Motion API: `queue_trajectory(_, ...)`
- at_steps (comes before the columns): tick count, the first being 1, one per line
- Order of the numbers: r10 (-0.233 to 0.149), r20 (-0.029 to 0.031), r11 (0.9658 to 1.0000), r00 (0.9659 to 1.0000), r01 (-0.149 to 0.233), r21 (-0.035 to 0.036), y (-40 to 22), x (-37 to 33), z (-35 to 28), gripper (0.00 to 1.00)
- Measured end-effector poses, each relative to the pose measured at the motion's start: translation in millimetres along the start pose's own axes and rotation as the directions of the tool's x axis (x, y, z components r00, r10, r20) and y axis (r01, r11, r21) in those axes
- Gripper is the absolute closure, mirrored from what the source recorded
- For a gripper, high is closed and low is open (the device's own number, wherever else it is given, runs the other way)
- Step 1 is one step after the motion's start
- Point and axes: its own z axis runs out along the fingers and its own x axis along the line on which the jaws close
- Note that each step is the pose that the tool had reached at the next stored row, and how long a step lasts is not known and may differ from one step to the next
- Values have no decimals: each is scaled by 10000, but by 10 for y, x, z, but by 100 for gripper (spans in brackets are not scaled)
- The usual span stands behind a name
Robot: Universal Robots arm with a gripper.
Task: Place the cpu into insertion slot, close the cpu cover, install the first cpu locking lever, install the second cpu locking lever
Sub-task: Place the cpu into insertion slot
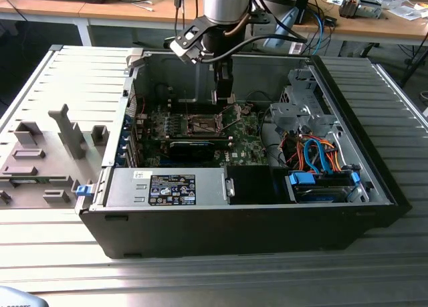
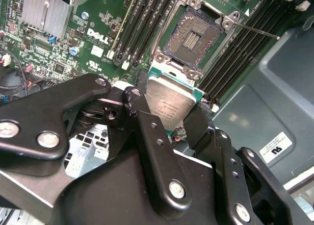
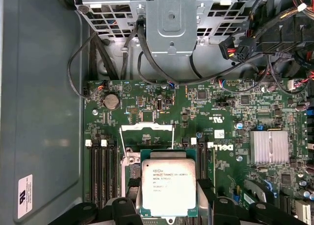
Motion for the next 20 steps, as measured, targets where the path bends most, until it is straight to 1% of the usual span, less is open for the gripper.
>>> queue_trajectory(9, 0, 0, 10000, 10000, 0, 0, -2, 0, 14, 46)
queue_trajectory(20, 0, 1, 10000, 10000, 0, 0, -5, -1, 46, 46)
